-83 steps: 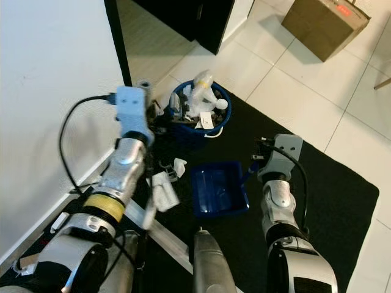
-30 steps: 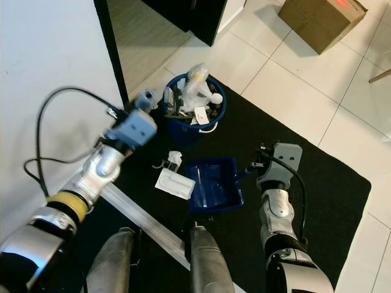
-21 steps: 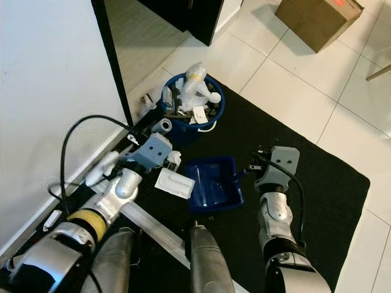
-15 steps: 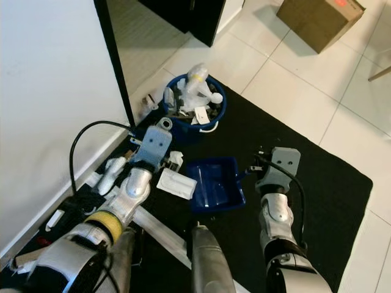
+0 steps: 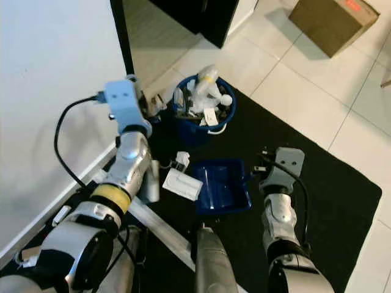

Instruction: Sweep floor

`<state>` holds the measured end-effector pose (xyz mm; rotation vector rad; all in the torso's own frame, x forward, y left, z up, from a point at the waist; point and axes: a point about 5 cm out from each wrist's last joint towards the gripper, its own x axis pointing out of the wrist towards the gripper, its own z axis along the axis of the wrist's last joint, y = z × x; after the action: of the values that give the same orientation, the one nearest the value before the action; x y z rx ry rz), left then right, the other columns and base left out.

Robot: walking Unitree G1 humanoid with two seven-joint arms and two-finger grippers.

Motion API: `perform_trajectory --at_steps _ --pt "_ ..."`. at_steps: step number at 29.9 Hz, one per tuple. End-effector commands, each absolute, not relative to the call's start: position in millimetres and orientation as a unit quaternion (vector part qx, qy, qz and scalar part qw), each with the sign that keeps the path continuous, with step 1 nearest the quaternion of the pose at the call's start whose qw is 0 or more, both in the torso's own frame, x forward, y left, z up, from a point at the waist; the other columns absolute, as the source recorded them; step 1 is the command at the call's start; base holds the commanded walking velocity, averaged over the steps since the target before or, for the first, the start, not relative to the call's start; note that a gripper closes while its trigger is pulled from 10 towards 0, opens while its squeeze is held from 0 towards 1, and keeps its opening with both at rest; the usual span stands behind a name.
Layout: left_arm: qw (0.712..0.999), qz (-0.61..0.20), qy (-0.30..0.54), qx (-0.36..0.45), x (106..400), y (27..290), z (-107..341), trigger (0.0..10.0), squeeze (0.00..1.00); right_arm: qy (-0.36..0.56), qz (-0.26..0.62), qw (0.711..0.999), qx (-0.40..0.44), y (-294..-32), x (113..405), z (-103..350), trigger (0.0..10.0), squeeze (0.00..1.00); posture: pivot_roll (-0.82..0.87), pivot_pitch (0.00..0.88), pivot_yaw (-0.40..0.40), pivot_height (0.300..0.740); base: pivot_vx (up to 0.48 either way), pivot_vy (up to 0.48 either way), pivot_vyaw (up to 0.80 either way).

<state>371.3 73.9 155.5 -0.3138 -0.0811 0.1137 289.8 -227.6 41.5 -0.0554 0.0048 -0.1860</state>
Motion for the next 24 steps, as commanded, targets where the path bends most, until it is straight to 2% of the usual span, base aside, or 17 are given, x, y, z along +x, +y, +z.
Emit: perform_trajectory --at_steps 1,6,8,12,13,17,21,23,24 --pt "0.941 -0.043 0.002 -0.336 349.3 -31.1 195.0 10.0 0.00 0.098 -0.075 0.992 -0.019 -217.1 268.1 5.6 0.0 0.00 0.07 0.328 -0.058 0.740 0.000 0.000 0.00" --pt "0.929 -0.055 0.001 -0.365 347.8 -35.7 208.5 10.0 0.00 0.099 -0.074 0.992 -0.017 -214.9 268.0 4.7 0.0 0.00 0.07 0.323 -0.059 0.740 0.000 0.000 0.00" --pt "0.919 -0.110 0.008 -0.379 344.2 -40.3 222.4 10.0 0.00 0.102 -0.071 0.992 -0.014 -212.0 268.6 4.0 0.0 0.00 0.08 0.307 -0.059 0.740 0.000 0.000 0.00" --pt "0.914 -0.134 0.012 -0.383 342.6 -41.5 226.0 10.0 0.00 0.103 -0.071 0.992 -0.013 -211.3 269.0 3.9 0.0 0.00 0.08 0.306 -0.059 0.740 0.000 0.000 0.00" --pt "0.913 -0.161 0.019 -0.375 342.9 -39.3 229.3 10.0 0.00 0.104 -0.070 0.992 -0.013 -211.1 270.1 4.4 0.0 0.00 0.09 0.299 -0.061 0.740 0.000 0.000 0.00" --pt "0.939 -0.250 -0.021 -0.237 350.7 -12.8 235.3 10.0 0.00 0.103 -0.071 0.992 -0.015 -212.0 274.7 7.4 0.0 0.00 0.08 0.276 -0.063 0.740 0.000 0.000 0.00" --pt "0.948 -0.280 -0.068 -0.134 357.6 10.8 240.0 10.0 0.00 0.100 -0.073 0.992 -0.016 -213.9 276.7 9.6 0.0 0.00 0.08 0.268 -0.062 0.740 0.000 0.000 0.00" --pt "0.950 -0.276 -0.138 -0.055 366.8 41.6 252.8 10.0 0.00 0.097 -0.075 0.992 -0.018 -216.4 278.0 11.6 0.0 0.00 0.08 0.267 -0.062 0.740 0.000 0.000 0.00" --pt "0.950 -0.276 -0.138 -0.055 366.8 41.6 252.8 10.0 0.00 0.097 -0.075 0.992 -0.018 -216.4 278.0 11.6 0.0 0.00 0.08 0.267 -0.062 0.740 0.000 0.000 0.00"
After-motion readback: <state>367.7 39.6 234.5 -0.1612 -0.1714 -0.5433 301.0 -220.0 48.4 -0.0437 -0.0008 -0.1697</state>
